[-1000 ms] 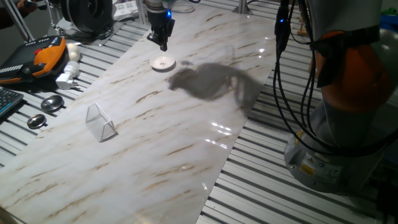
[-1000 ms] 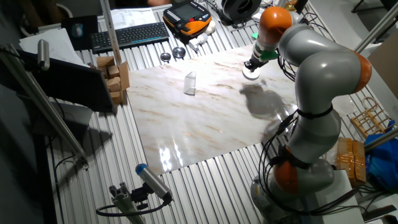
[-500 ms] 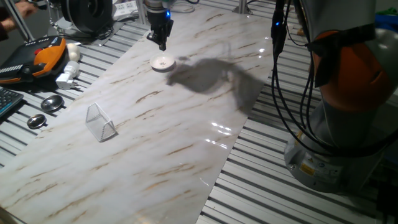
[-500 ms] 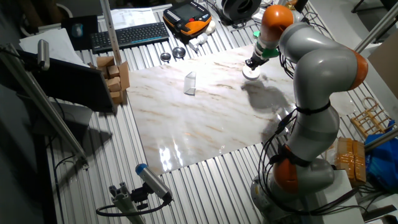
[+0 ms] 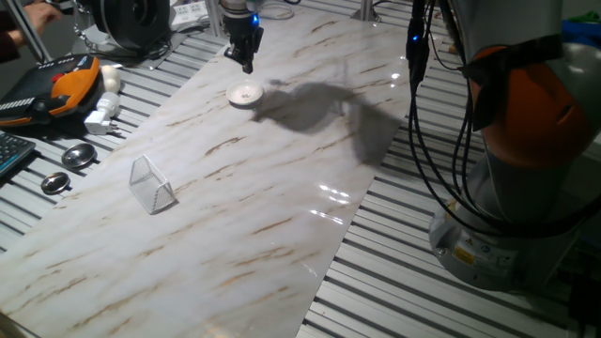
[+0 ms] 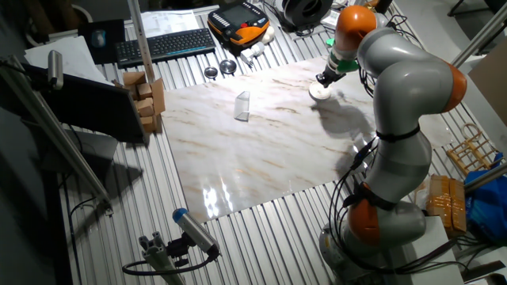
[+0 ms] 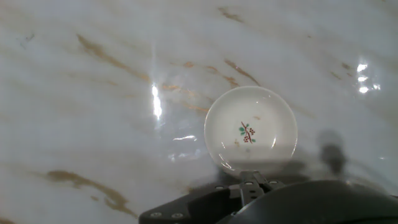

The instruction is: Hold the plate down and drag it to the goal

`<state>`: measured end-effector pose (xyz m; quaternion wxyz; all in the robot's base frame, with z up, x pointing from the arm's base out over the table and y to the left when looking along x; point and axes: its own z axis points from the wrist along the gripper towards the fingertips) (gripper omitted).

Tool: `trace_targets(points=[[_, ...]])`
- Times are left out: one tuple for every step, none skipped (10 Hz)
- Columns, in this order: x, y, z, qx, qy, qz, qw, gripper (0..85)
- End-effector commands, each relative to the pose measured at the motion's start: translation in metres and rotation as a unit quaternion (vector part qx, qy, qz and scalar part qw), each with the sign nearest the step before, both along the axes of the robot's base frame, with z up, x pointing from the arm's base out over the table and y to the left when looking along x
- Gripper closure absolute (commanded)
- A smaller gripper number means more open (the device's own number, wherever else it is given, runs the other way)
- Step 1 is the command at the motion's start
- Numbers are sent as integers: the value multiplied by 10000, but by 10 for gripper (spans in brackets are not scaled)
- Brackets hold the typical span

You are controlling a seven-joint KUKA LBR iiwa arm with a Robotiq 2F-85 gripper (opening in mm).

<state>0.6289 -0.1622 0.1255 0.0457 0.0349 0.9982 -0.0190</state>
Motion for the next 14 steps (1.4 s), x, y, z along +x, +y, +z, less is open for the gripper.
trace_targets(points=[[24,14,-15,-7,-13,2,10000,850],[41,2,-54,0,-28,10,10000,850],[59,-35,-91,28,-34,33,10000,850],[69,-61,-115,65,-34,48,10000,850],[70,-56,-130,60,-42,18,10000,850],[74,-63,-142,46,-43,11,10000,850],[71,-69,-156,61,-43,10,10000,850],[71,-69,-157,76,-35,10,10000,850],[71,-69,-157,124,-12,-6,9999,850],[71,-69,-157,204,33,-45,9998,850],[71,-69,-157,147,115,-109,9998,850],[71,-69,-157,82,143,-180,9997,850],[71,-69,-157,-52,198,-254,9995,850],[71,-69,-157,-152,225,-265,9993,850]])
